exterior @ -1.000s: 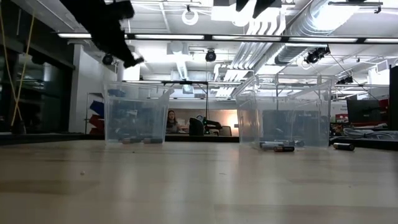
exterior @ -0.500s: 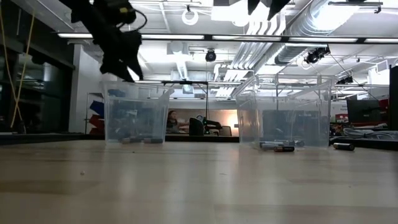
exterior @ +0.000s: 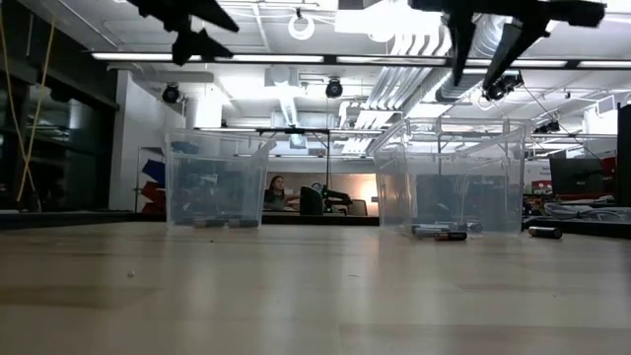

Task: Sort batteries
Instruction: Put black battery into the left transparent bin

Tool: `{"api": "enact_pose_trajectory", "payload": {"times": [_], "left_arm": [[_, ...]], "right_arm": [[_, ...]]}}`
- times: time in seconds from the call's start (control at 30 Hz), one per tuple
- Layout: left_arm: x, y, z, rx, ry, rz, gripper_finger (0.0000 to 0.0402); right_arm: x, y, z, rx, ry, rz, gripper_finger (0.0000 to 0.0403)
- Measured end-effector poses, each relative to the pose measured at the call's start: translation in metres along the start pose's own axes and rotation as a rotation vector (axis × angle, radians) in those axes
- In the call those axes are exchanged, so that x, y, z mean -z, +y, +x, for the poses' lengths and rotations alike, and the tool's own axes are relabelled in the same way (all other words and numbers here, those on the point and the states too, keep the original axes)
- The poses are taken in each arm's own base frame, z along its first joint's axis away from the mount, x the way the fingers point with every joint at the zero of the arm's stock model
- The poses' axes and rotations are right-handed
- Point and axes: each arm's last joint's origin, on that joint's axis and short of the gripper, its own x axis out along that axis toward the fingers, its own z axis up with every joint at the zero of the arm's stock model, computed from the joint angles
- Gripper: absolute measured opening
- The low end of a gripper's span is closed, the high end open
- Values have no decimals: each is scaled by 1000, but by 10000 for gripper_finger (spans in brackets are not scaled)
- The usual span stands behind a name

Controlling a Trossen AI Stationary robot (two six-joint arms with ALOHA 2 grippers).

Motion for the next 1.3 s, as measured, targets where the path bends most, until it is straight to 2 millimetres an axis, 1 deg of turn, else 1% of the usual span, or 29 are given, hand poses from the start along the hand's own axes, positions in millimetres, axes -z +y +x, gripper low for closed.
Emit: {"api": "enact_pose_trajectory", "payload": {"times": [0.03,0.1,0.17,0.2,0.23,0.3,0.4,0.53,0.6,0.67,0.73,0.83,0.9,1.0,1.13,1.23,1.3], "left_arm": [[-1,-1,-1,4,-18,8,245],[-6,-3,-2,10,-67,14,245],[-10,-4,-3,15,-113,22,245],[-12,-4,-3,19,-129,25,245],[-13,-4,-2,21,-140,26,245],[-13,-4,-1,24,-140,11,245],[-13,-4,-2,27,-135,1,245],[-11,-6,-7,52,-123,1,245],[-10,-7,-11,68,-125,3,245],[-11,-8,-16,72,-138,7,245],[-11,-10,-21,77,-157,11,245],[-13,-11,-25,83,-180,17,245],[-14,-11,-25,86,-193,16,245],[-15,-11,-26,80,-210,11,245],[-16,-9,-25,13,-225,-16,245],[-16,-7,-25,-48,-248,-53,245],[-17,-6,-26,-81,-263,-81,245]], "right_arm": [[0,-3,1,-5,-13,15,135],[-15,-3,3,-11,-31,57,87],[-37,-3,3,-73,-130,95,39],[-50,-4,4,-94,-185,104,20],[-63,-5,6,-93,-215,110,11],[-95,-11,14,-28,-192,101,11],[-139,-22,31,86,-177,27,8],[-183,-48,44,187,-82,-33,3],[-196,-68,54,234,8,-26,2],[-196,-93,64,264,152,5,1],[-188,-114,76,274,279,34,2],[-168,-129,94,221,354,66,2],[-155,-135,106,169,365,83,2],[-134,-141,133,128,389,73,3],[-115,-145,165,43,406,37,3],[-109,-145,178,-35,370,23,3],[-109,-142,184,-93,341,4,3]]}}
